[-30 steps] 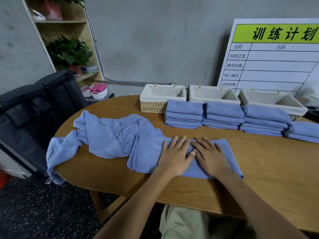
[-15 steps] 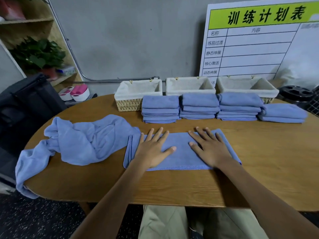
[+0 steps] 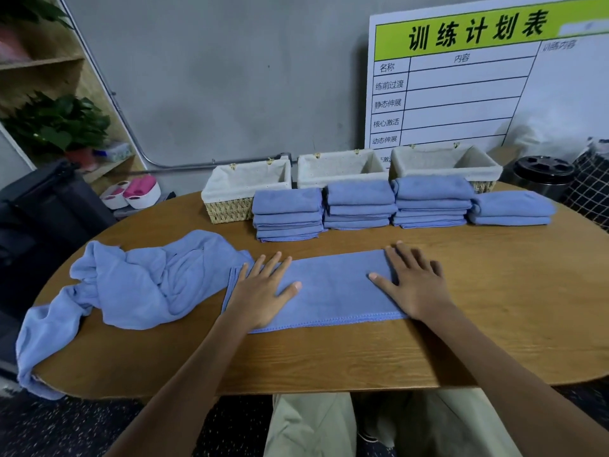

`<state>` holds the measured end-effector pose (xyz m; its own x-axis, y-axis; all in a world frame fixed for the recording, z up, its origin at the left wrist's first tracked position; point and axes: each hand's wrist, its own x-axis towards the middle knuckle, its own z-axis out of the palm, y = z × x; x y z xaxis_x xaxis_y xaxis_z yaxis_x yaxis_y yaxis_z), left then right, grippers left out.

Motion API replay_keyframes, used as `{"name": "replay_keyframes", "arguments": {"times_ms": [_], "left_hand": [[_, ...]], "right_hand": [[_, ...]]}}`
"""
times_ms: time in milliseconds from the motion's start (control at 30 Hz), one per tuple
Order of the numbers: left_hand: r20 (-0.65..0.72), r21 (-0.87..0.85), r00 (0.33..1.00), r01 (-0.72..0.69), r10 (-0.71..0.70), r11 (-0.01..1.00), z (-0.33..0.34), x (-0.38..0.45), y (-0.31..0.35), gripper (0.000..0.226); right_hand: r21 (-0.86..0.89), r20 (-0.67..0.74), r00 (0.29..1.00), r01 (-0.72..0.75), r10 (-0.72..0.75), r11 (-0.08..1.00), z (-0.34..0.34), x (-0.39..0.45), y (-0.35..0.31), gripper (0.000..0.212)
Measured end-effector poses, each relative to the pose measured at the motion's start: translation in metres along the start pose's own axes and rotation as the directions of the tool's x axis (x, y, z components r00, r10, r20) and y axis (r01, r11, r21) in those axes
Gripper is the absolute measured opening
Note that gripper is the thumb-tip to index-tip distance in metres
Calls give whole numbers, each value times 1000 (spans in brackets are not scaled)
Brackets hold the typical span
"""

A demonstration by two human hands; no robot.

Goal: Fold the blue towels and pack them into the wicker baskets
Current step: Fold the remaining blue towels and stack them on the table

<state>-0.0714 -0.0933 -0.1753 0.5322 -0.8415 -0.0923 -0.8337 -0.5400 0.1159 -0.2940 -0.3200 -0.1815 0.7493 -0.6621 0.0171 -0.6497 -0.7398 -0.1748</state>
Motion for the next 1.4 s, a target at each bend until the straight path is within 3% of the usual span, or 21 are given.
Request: {"name": "replay_keyframes", "arguments": {"times_ms": [100,167,333,533,667,800,1000,1233,1300,1400], "left_hand": [[33,40,999,2,-3,999,-4,3,4,96],[43,66,999,-9,6,998,-8,11,17,99],[-52,-44,976,-214,212,976,-12,69,116,68],[-56,-463,902,-404,428,789,-4,153,247,33],[44,-681,863,-342,503,647,-4,182,281,18],[82,-760,858,-275,507,588,-14,199,298,17],[-4,-775,881,-302,472,556,-17,198,291,29],[-96,-823,898,-314,429,473,-40,175,254,26],[-93,-866,921,-263,380,425,-55,162,239,27],[-24,-962,960,-98,279,256,-77,144,209,28]], "right_hand": [[34,-101,990,-99,102,994,-4,-12,20,110],[24,-110,988,-109,111,994,-7,-17,30,110],[92,-150,982,-98,111,991,-18,-18,59,75],[363,-195,963,-104,185,926,-33,-13,110,33],[568,-184,947,-117,264,815,-35,-9,143,26],[673,-183,937,-101,297,733,-35,-10,161,23],[705,-151,946,-101,288,702,-39,-25,167,26],[756,-298,910,39,290,654,-61,-38,123,35],[756,-320,915,90,246,648,-70,-37,100,35],[734,-338,928,159,153,660,-79,-35,59,33]]}}
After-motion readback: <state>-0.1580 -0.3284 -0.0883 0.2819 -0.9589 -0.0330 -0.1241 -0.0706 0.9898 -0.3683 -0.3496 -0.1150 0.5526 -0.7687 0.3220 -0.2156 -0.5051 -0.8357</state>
